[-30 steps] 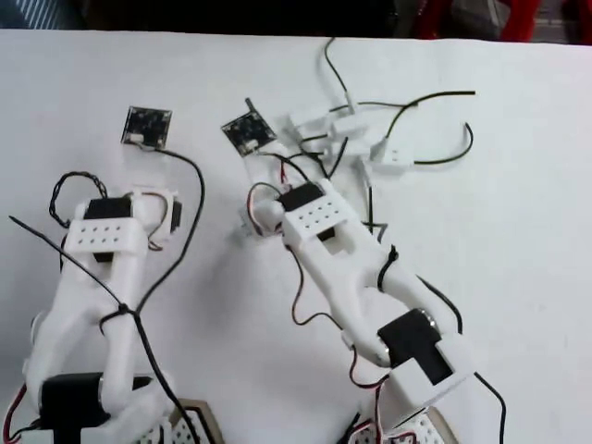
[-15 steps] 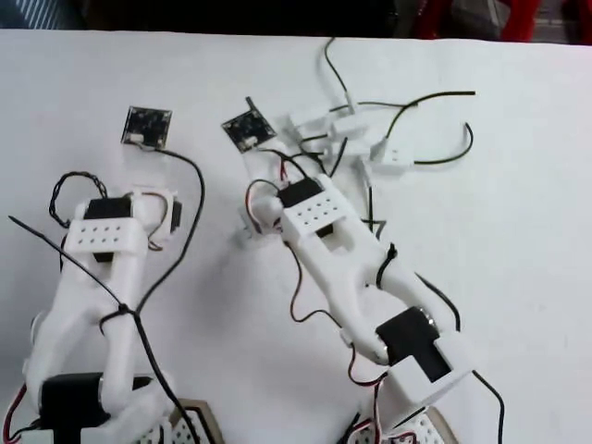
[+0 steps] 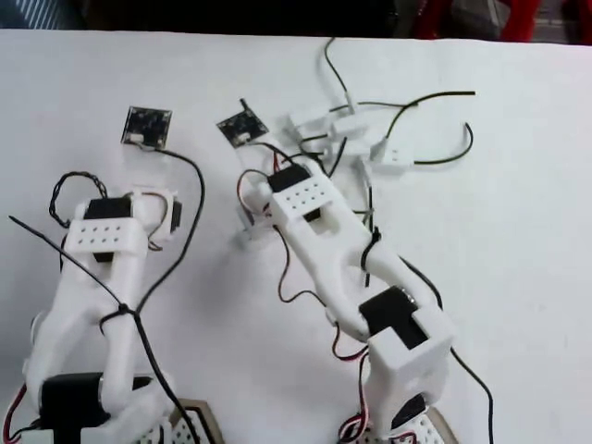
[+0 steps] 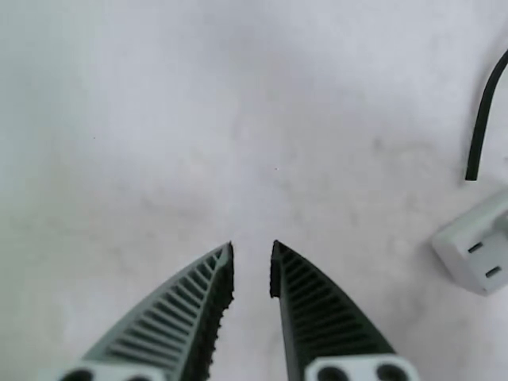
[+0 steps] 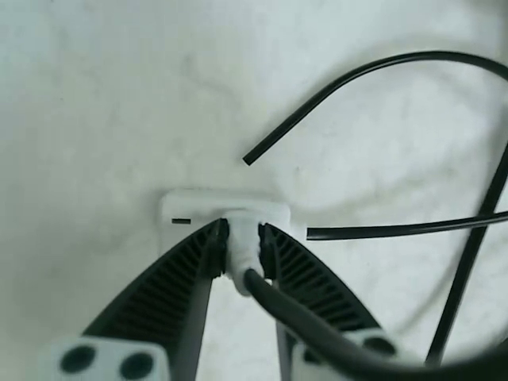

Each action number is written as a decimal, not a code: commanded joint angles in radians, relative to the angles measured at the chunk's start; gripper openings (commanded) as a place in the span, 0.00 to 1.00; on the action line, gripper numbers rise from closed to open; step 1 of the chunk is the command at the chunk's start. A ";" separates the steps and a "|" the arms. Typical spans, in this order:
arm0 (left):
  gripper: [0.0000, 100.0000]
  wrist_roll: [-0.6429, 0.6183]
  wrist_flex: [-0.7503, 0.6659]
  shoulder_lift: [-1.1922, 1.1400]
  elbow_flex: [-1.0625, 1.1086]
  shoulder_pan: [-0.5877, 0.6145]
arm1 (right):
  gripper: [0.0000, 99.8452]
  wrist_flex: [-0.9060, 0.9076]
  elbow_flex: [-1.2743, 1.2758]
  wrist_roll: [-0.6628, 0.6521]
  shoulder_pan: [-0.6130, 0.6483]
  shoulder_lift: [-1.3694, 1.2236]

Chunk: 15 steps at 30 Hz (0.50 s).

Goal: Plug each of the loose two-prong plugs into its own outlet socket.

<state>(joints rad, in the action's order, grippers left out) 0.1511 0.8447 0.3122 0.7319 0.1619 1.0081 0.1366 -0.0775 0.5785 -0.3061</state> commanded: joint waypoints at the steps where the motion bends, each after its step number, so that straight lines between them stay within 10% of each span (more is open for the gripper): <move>1: 0.10 -0.008 -0.023 0.053 -0.008 0.012 | 0.02 0.031 -0.005 0.005 0.013 -0.044; 15: 0.10 -0.008 -0.023 0.053 -0.008 0.016 | 0.02 0.033 -0.005 0.002 0.065 -0.151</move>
<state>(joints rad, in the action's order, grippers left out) 0.1511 0.8447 0.3122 0.7319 0.1619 1.0111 0.1274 -0.0760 0.6015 -0.4012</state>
